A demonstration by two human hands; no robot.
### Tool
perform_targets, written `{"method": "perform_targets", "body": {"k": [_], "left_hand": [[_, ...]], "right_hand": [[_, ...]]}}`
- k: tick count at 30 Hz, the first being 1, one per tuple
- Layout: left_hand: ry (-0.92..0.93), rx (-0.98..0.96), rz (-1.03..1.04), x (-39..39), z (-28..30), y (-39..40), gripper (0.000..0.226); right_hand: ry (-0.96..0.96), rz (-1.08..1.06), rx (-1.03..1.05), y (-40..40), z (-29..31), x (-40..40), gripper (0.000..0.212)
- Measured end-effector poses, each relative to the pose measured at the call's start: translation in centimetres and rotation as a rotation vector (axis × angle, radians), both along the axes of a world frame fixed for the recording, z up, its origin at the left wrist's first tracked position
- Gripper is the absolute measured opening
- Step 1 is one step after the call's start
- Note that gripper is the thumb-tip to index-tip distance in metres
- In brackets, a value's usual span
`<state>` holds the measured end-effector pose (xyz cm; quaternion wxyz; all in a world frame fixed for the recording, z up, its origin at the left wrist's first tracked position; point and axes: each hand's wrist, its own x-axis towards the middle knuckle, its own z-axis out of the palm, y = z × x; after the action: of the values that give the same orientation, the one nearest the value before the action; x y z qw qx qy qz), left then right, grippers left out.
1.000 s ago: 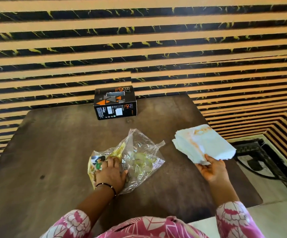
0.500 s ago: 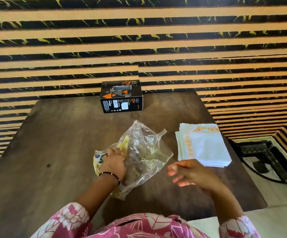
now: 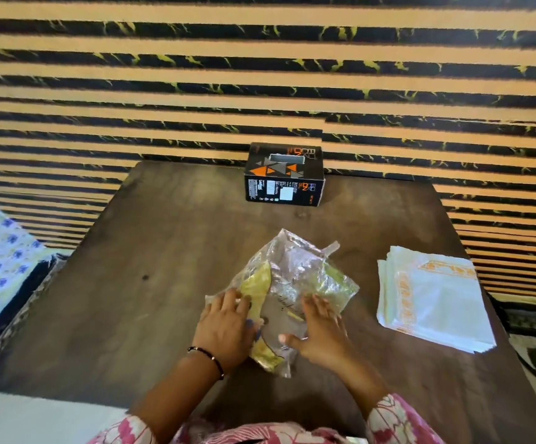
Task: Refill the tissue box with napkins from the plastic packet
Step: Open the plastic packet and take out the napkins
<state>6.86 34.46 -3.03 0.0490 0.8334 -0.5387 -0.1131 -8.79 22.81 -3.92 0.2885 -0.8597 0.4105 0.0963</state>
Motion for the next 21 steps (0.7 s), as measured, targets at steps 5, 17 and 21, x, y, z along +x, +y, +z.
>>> {"method": "perform_targets", "body": {"k": [5,17,21], "left_hand": [[-0.076,-0.033,-0.303,1.3,-0.3,-1.5,0.066],[0.01,0.082,0.072,12.1,-4.3,4.2,0.08],[0.032,0.016,0.126,16.6,-4.6,7.2,0.076]], "right_hand": [[0.001,0.222,0.045,0.9,-0.3,2.0,0.093],[0.065,0.446,-0.018,3.7,-1.2,11.3,0.11],[0.068,0.483,0.021,5.5,-1.3,16.2,0.111]]}}
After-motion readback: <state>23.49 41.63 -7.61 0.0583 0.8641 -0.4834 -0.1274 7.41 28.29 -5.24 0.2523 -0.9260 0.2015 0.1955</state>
